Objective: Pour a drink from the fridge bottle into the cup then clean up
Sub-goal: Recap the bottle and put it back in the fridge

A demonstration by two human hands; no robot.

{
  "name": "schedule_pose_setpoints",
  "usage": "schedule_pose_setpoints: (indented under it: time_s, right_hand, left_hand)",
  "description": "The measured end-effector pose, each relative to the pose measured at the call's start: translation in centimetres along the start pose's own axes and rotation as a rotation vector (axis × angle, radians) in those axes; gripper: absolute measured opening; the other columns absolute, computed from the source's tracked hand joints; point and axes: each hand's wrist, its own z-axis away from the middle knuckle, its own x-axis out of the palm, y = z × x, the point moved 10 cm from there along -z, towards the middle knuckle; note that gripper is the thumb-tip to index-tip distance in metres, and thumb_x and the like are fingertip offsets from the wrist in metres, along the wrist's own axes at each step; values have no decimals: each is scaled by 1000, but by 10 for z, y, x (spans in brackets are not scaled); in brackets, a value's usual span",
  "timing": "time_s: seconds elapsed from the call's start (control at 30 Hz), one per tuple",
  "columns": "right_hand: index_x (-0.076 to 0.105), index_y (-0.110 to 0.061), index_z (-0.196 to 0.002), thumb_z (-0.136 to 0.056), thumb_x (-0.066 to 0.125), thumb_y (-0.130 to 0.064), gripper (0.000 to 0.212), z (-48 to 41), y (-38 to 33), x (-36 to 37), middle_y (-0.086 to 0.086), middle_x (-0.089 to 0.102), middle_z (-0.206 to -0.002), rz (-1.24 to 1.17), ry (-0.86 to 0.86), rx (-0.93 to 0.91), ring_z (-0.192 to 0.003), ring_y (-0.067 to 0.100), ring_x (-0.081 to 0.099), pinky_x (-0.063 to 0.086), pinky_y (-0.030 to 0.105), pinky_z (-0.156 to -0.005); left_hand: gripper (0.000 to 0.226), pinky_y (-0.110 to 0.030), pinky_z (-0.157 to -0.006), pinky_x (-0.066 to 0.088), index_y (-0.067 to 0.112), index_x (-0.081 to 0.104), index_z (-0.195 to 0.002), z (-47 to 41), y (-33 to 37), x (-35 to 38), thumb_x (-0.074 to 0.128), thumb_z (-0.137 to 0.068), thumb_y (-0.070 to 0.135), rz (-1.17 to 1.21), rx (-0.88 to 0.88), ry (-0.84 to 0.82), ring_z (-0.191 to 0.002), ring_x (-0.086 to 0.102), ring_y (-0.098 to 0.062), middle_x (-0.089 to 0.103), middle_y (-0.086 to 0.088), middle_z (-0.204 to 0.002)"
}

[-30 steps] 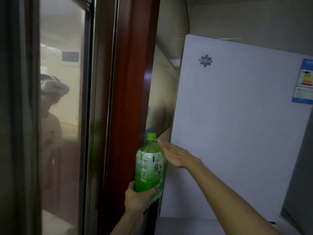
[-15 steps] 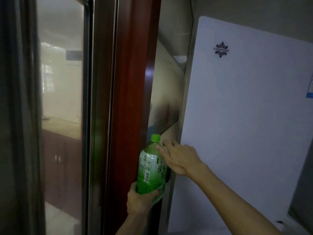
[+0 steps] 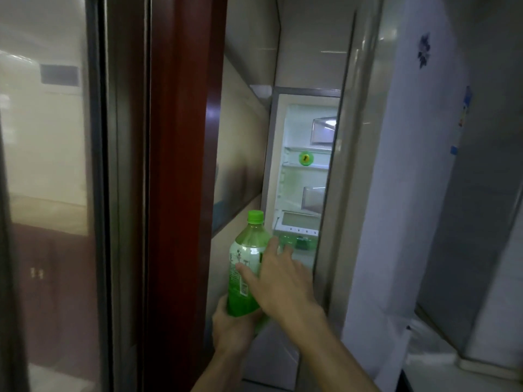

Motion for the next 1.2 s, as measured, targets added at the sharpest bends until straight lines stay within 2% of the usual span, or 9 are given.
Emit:
schedule_pose_setpoints:
  time_s: [0.17,0.27,0.4,0.53,0.67,0.83,0.97,1.1,1.2]
  right_hand:
    - [9,-16,-151,-91,46,-64,86,-3,24,-5,14,44,-139,-161,94,26,-124,35,45,44,44,-95]
    - [18,-18,-147,-85,50,-66,85,-11,32,-3,10,50,-134,-327,123,29,-122,34,49,47,47,-95]
    - [19,-23,-148,-82,55,-62,85,-23,47,-3,5,51,-131,-442,164,52,-119,27,51,46,45,-98]
    - [28,-32,-140,-76,58,-61,77,-42,62,3,3,54,-120,-510,187,65,-111,26,56,50,46,-93]
    - [33,-35,-134,-79,65,-51,66,-67,81,15,1,52,-116,-571,185,106,-107,23,56,51,44,-91]
    - [22,-30,-146,-81,70,-49,83,-115,105,29,7,44,-121,-583,140,122,-113,26,49,48,45,-96]
    - [23,-27,-144,-77,76,-49,89,-158,132,34,9,45,-122,-574,173,140,-112,27,51,51,50,-94]
    - [29,-28,-138,-70,76,-55,87,-198,164,39,8,54,-120,-628,215,156,-106,28,60,55,52,-88]
    - [32,-24,-137,-71,78,-53,86,-224,187,41,8,58,-121,-635,226,148,-106,27,61,55,49,-90]
  left_hand:
    - [98,-49,-75,61,24,66,-111,-3,3,21,89,-17,40,-40,-8,-90,-83,73,-25,75,-3,-93]
    - [97,-50,-78,60,22,66,-107,-4,10,32,90,-15,39,-34,0,-125,-83,72,-26,75,-4,-92]
    - [85,-46,-80,60,17,65,-109,-8,12,49,96,-30,21,-44,-42,-174,-84,71,-26,73,-7,-94]
    - [96,-47,-81,60,21,65,-110,-17,12,64,91,-18,31,-43,-51,-178,-86,70,-26,73,-5,-96]
    - [65,-42,-80,59,13,62,-107,-38,10,85,92,-51,-2,-23,-70,-206,-86,68,-28,70,-10,-96]
    - [44,-35,-67,61,7,63,-99,-73,10,128,82,-64,-12,30,-45,-248,-80,67,-24,68,-9,-88]
    - [52,-47,-89,56,6,61,-113,-102,7,163,84,-66,2,-20,5,-241,-89,64,-25,65,-5,-96]
    - [90,-49,-81,60,14,60,-105,-138,4,204,87,-21,32,-16,-16,-215,-87,70,-29,72,-8,-95]
    - [84,-48,-84,59,13,60,-108,-168,-5,234,91,-32,27,-60,11,-245,-91,70,-28,72,-9,-100]
